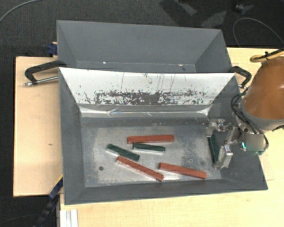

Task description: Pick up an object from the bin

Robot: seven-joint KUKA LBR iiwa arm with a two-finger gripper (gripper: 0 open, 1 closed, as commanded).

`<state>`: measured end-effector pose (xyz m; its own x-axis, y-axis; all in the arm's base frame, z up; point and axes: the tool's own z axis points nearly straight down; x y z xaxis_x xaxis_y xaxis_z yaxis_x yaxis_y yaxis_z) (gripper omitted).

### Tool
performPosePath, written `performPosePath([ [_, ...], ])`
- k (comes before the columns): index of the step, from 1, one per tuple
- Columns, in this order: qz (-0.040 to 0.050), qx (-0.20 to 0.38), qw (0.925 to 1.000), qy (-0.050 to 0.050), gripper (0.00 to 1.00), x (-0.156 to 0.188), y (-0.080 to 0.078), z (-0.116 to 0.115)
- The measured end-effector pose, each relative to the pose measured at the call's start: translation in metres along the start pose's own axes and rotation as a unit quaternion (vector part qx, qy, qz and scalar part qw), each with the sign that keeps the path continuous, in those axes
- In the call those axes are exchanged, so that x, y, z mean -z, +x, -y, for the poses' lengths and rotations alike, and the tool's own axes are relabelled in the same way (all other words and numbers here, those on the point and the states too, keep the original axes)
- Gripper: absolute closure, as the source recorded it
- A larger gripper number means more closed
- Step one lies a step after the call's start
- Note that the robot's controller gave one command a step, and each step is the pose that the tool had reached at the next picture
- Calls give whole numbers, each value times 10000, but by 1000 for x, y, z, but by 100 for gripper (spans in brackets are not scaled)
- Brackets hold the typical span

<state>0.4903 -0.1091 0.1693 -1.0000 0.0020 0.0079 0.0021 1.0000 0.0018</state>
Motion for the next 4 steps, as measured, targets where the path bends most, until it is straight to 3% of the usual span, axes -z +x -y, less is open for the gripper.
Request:
performPosePath([
  [1,13,-335,9994,-17,0,-103,-50,-67],
  [2,37,-356,9994,3,100,-98,-51,-62],
  [3,37,-356,9994,4,0,-98,-51,-62],
  [4,80,-1155,9933,-19,0,-98,-89,-124],
])
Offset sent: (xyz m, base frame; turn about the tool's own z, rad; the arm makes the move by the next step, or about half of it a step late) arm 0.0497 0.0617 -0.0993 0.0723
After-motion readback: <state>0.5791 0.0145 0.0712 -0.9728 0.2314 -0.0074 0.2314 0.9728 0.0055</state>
